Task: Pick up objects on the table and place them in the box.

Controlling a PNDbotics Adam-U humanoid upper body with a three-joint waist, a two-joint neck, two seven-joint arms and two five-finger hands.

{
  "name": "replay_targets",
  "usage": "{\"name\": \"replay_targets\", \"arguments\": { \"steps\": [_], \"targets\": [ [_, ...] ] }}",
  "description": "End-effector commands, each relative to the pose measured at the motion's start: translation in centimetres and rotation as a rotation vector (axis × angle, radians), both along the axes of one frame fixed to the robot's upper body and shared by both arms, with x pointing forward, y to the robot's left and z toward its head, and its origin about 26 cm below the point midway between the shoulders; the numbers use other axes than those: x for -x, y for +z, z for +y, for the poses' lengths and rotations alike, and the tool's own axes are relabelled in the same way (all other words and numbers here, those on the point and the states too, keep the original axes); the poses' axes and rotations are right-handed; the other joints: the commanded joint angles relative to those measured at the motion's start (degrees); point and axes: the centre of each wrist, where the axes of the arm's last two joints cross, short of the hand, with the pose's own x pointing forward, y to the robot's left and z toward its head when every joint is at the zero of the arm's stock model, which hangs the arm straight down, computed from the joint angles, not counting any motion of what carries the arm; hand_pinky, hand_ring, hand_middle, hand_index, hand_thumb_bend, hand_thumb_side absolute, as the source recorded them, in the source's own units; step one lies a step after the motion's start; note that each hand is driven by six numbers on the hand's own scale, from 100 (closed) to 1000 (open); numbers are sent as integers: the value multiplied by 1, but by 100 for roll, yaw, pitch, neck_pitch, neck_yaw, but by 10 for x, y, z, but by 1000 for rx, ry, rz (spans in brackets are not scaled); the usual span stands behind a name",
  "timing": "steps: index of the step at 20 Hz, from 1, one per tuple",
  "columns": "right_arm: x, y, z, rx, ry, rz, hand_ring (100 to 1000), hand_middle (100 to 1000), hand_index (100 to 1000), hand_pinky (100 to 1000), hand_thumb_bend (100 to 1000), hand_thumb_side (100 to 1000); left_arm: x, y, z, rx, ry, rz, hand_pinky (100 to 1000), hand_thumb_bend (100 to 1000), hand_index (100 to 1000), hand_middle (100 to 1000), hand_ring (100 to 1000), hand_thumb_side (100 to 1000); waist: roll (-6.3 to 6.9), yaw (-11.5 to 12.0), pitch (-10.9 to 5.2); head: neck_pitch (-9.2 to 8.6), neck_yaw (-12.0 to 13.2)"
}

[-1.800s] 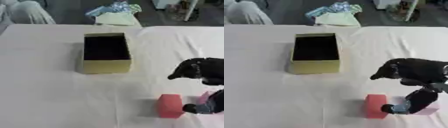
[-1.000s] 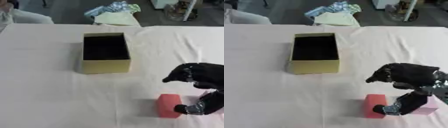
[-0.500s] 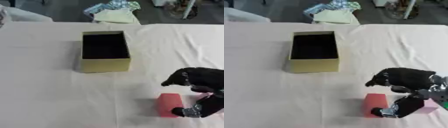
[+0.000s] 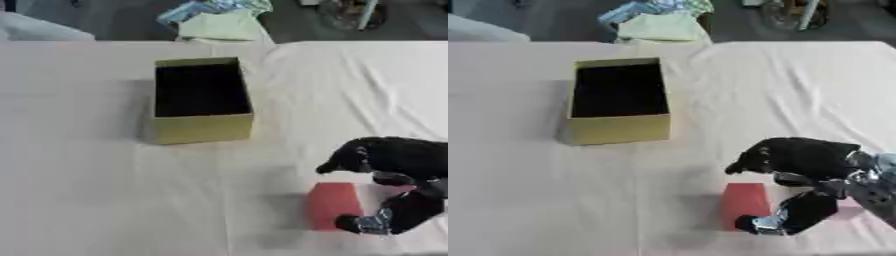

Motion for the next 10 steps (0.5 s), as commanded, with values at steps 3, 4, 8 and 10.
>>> {"name": "replay_targets", "arguments": {
  "steps": [3,4,8,10],
  "targets": [
    [1,5,-2,24,-27,-29,871,776,945,903,469,1000,1,11,0,-26,-5,-29,672,428,796,677,687,835,24,-11,-28,30,-24],
    [1,4,-2,29,-31,-28,877,778,948,904,471,1000,1,11,0,-26,-5,-29,672,427,796,676,687,836,27,-12,-24,30,-25],
    [2,3,-2,47,-45,-22,889,777,954,902,478,1000,1,11,0,-25,-6,-29,672,426,796,676,687,836,37,-16,-8,30,-38],
    [2,2,-2,54,-49,-18,887,773,955,901,480,1000,0,11,0,-24,-6,-29,672,426,795,676,687,836,42,-12,-2,30,-48]
  ]
}}
